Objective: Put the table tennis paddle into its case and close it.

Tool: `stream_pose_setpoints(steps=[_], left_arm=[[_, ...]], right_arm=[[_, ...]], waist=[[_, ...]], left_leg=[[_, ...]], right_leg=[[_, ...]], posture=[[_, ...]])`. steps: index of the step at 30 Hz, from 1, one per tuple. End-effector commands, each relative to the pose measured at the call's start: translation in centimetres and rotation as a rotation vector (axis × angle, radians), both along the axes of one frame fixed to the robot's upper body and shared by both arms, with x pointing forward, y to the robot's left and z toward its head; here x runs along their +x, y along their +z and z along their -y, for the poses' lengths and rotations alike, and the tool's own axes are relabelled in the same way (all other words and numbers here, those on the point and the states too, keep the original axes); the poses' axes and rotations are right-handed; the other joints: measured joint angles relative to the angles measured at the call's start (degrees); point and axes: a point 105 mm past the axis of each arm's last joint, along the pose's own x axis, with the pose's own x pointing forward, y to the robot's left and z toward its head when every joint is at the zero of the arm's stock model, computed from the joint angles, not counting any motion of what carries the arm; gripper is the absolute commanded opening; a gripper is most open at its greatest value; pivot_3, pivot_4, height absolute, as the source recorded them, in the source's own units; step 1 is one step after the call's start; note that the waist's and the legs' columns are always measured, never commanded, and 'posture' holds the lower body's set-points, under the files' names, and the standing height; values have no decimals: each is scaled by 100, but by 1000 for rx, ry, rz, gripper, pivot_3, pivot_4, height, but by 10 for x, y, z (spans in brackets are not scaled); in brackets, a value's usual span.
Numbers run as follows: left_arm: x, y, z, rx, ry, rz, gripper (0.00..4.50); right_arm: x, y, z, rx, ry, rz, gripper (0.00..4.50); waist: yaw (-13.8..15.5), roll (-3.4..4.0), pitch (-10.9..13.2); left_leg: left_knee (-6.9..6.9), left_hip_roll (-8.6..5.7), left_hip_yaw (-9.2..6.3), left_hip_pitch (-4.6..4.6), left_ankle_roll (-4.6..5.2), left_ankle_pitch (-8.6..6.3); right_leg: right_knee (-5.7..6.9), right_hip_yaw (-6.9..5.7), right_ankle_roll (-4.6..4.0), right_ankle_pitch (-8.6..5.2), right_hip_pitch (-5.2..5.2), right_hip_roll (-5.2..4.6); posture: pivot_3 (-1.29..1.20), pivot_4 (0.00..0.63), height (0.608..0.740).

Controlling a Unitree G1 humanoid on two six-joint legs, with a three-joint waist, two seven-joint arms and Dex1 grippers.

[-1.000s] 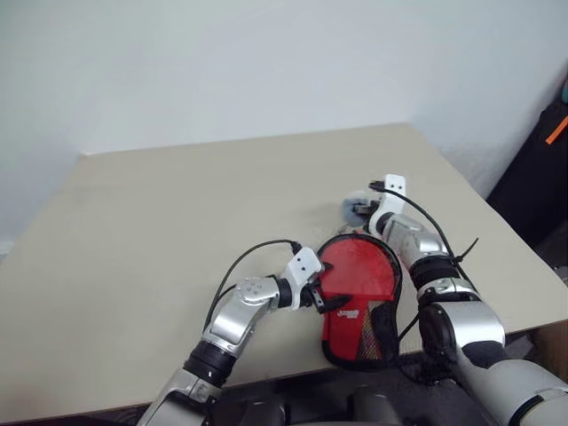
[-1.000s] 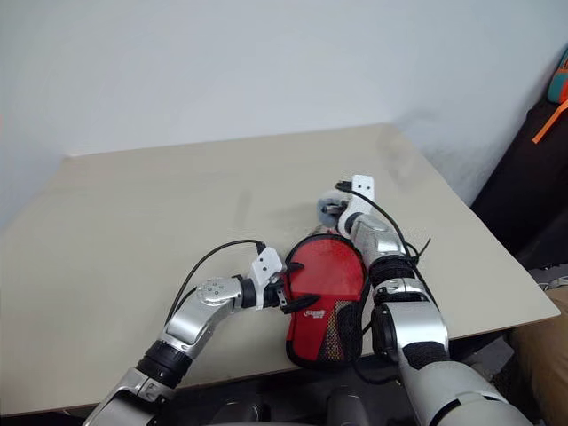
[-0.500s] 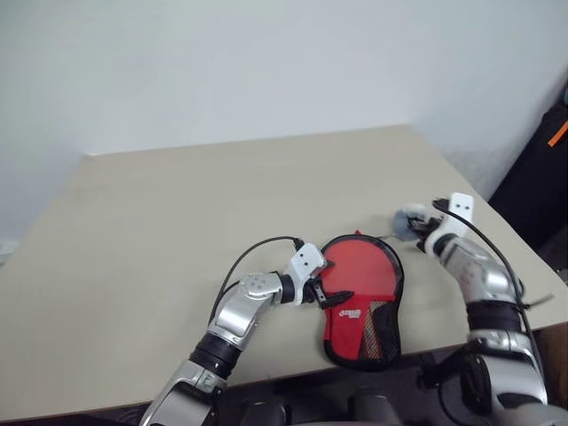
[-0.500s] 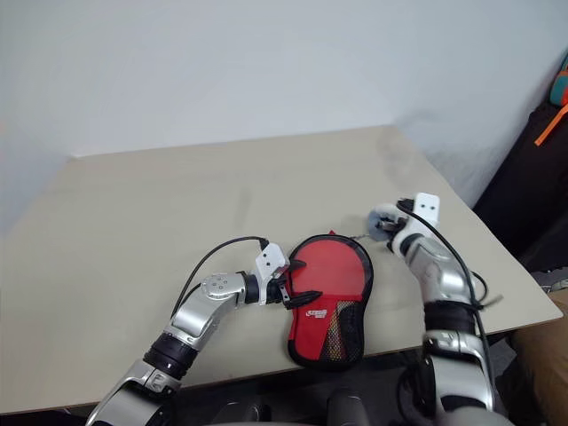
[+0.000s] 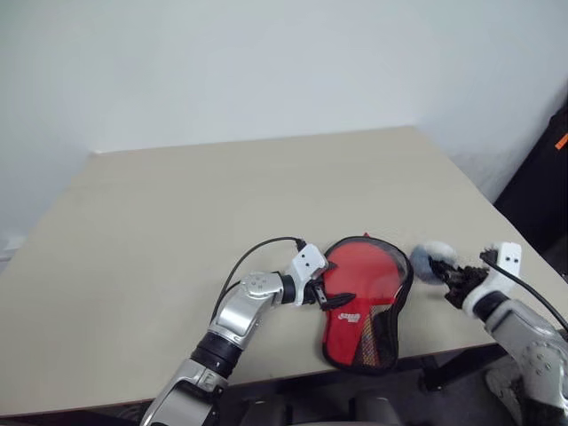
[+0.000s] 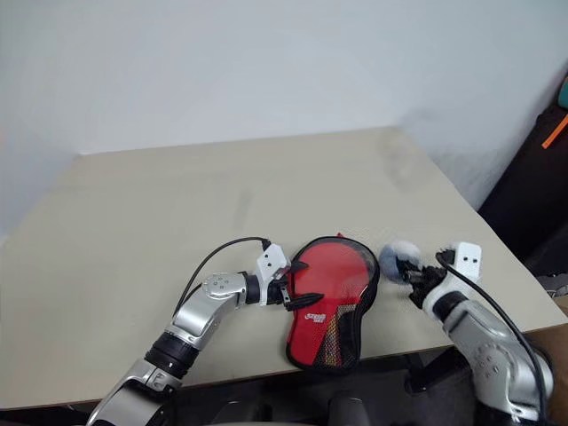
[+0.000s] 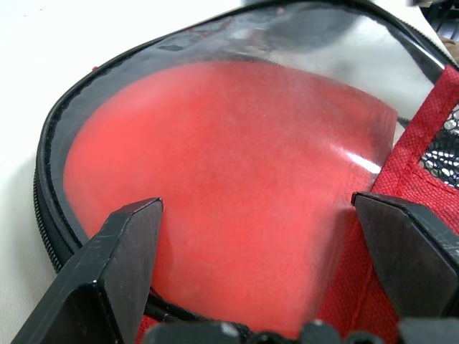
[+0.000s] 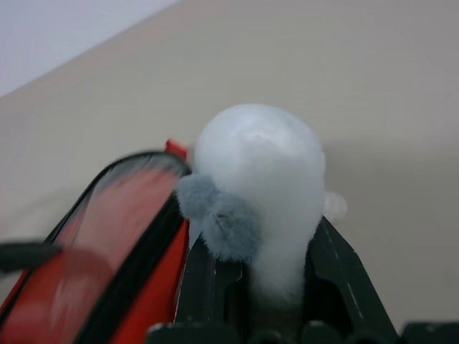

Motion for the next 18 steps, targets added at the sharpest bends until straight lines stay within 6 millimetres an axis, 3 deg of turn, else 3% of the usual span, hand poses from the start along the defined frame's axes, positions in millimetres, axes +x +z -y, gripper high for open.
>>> stream_pose_setpoints(steps=[1,5,9,16,18], left_arm=[[-13,-43,-16,116,24,-147,4500],[-14,-42,-13,119,6,-142,4500],[-16,-44,-13,121,1,-150,4500],[-15,-45,-15,120,20,-163,4500],[-15,-45,-15,119,22,-162,4500]], right_arm=[[-2,9,4,-67,-4,23,325],[9,-6,19,-85,-111,-14,325],[16,2,30,-71,-163,27,324],[-7,23,44,-69,-69,76,324],[-17,25,37,-81,15,61,324]], waist=[[-5,-12,-8],[-5,-23,-16],[-6,-22,-16],[4,-22,-17],[8,-22,-17]], left_leg=[[0,0,0,0,1,-1],[-1,1,1,0,0,-6],[-1,1,2,-2,1,-7],[-3,-1,1,-8,11,-13],[-1,0,4,-7,12,-15]], right_leg=[[-5,0,0,0,1,0],[-10,-2,0,0,0,0],[-13,-2,0,0,-1,-1],[-17,-2,1,-1,0,-2],[-17,-2,1,-1,1,-2]], posture=[[0,0,740],[0,0,740],[0,0,740],[0,0,740],[0,0,740]])
